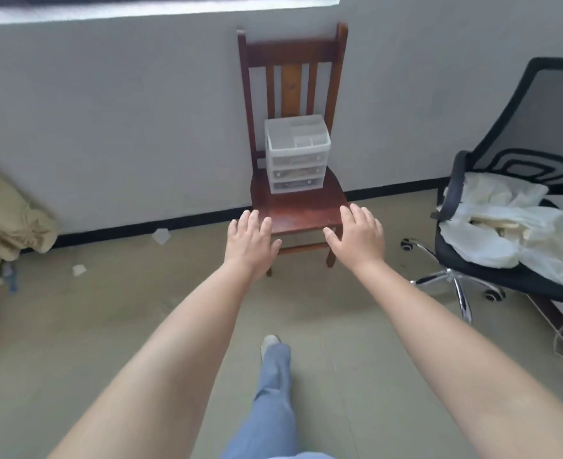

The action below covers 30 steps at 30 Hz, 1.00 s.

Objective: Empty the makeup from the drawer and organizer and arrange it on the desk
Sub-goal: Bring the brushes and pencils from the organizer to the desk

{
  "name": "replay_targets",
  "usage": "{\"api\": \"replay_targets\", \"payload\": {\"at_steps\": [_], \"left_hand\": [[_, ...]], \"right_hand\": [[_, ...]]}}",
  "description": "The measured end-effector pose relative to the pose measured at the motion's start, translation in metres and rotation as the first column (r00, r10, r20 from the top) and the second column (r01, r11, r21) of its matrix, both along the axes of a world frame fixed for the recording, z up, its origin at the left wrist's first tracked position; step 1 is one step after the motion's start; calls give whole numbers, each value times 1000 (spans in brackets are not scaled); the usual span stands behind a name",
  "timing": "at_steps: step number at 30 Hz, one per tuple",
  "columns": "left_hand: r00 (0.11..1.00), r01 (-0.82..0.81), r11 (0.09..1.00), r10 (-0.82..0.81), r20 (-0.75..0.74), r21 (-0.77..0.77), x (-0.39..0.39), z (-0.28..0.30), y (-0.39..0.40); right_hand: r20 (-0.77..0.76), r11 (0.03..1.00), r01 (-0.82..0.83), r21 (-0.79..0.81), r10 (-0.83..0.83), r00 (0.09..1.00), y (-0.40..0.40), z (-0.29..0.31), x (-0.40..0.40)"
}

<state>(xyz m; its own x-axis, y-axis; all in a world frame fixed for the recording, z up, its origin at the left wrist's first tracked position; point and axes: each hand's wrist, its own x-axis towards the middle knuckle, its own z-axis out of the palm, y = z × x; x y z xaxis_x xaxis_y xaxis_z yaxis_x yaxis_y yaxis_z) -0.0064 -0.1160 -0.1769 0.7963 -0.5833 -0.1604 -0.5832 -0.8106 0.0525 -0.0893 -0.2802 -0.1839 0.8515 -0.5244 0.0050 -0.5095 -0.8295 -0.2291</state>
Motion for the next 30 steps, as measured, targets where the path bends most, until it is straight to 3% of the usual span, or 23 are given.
{"api": "replay_targets", "payload": {"at_steps": [8, 13, 18, 22, 24, 27, 28, 30], "left_hand": [[999, -3, 1000, 4, -41, 20, 195, -12, -93], [996, -9, 1000, 11, -83, 26, 280, -37, -148], [993, -26, 1000, 26, -112, 5, 352, -83, -193], [989, -12, 996, 0, -147, -85, 398, -126, -219], [992, 3, 994, -17, -128, -109, 416, -154, -230], [982, -3, 990, -23, -188, -138, 432, -184, -240], [972, -14, 986, -26, -234, -169, 436, -190, -242], [959, -48, 973, -18, -282, -224, 442, -201, -242]], "right_hand": [[-30, 971, 121, 208, -117, 993, -95, -22, 181], [-121, 886, 215, 410, -180, 976, -155, -58, 269], [-168, 553, 357, 753, -363, 917, -199, -111, 362], [-303, 262, 459, 849, -469, 829, -218, -155, 415], [-345, 193, 483, 854, -484, 804, -224, -176, 433], [-389, 209, 539, 816, -491, 780, -229, -210, 450], [-415, 157, 562, 812, -521, 745, -229, -219, 450], [-446, -35, 534, 845, -598, 666, -228, -237, 454]]}}
